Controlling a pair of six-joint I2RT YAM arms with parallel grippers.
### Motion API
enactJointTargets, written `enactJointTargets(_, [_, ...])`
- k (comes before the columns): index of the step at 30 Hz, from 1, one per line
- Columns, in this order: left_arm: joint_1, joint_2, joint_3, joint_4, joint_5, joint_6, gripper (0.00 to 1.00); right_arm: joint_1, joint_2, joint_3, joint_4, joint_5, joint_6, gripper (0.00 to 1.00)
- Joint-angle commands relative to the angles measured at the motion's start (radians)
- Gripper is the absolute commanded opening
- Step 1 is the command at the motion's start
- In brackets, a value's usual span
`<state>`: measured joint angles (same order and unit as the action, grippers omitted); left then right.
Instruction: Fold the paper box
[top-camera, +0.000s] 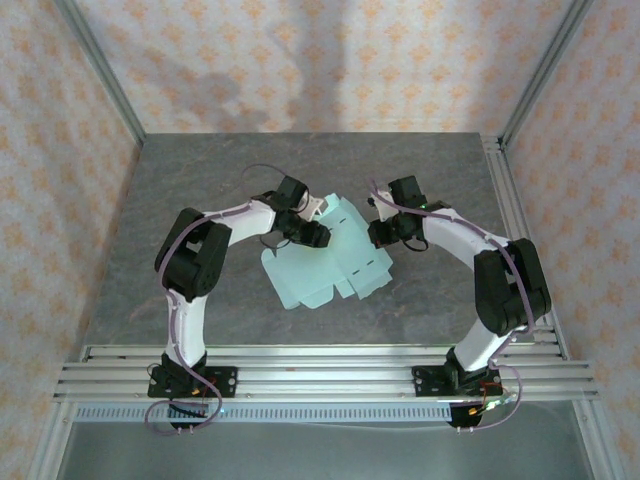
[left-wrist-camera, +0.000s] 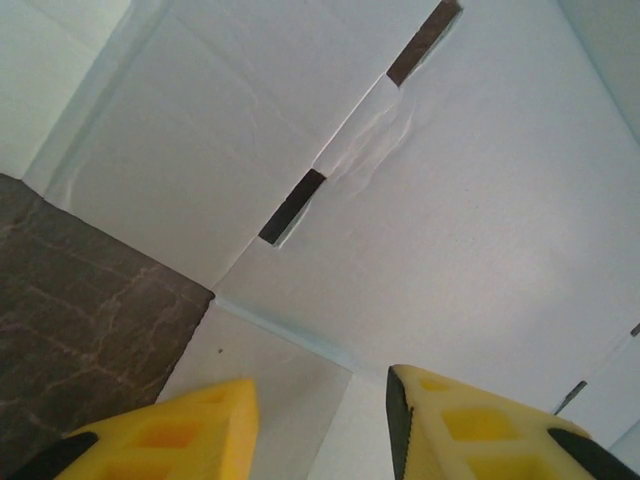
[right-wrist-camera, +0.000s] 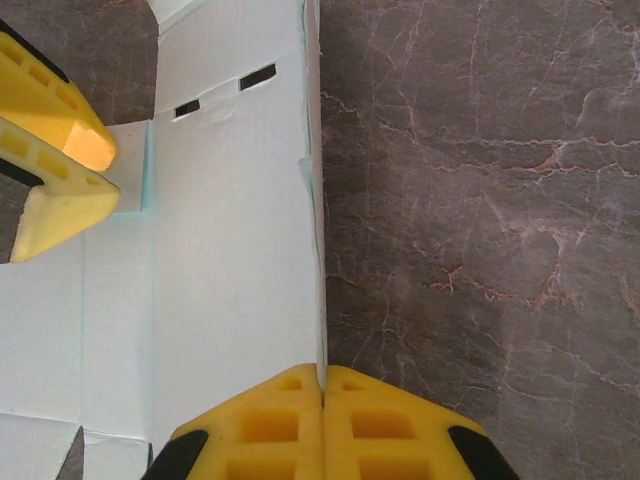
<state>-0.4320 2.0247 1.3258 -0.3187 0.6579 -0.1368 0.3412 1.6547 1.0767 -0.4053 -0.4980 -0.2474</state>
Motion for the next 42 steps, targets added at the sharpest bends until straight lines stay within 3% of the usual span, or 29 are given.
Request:
enactJointTargets(1, [-0.008, -0.041, -0.003, -0.012, -0.055, -0.02, 0.33, -0.001, -0.01, 0.02, -0.009, -0.004, 0.005, 0.0])
enactJointTargets(11, [-0.016, 0.069, 0.001, -0.041, -0.085, -0.016, 0.07, -0.002, -0.031, -0.003, -0.017, 0.009, 0.003, 0.0])
enactJointTargets(16, [-0.041, 0.094, -0.033, -0.065, -0.163, 0.002, 0.06, -0.003, -0.028, -0.002, -0.016, 0.008, 0.006, 0.0])
enactJointTargets(20, [-0.041, 0.071, -0.063, -0.024, -0.154, -0.021, 0.07, -0.002, -0.025, 0.007, -0.012, 0.002, 0.008, 0.0])
enactJointTargets(31, [-0.034, -0.239, -0.026, 0.025, -0.17, -0.117, 0.36, 0.005, -0.058, 0.006, -0.017, 0.062, -0.037, 0.0])
enactJointTargets(35, [-0.035, -0.247, 0.074, -0.062, -0.18, -0.139, 0.46, 0.024, -0.075, -0.013, 0.004, 0.112, -0.049, 0.0])
enactJointTargets(39, [-0.036, -0.211, 0.195, -0.167, -0.243, -0.2, 0.64, 0.045, -0.109, -0.056, 0.067, 0.16, -0.075, 0.0])
enactJointTargets(42, [-0.04, -0.141, 0.331, -0.279, -0.257, -0.216, 0.69, 0.06, -0.136, -0.093, 0.127, 0.183, -0.098, 0.0])
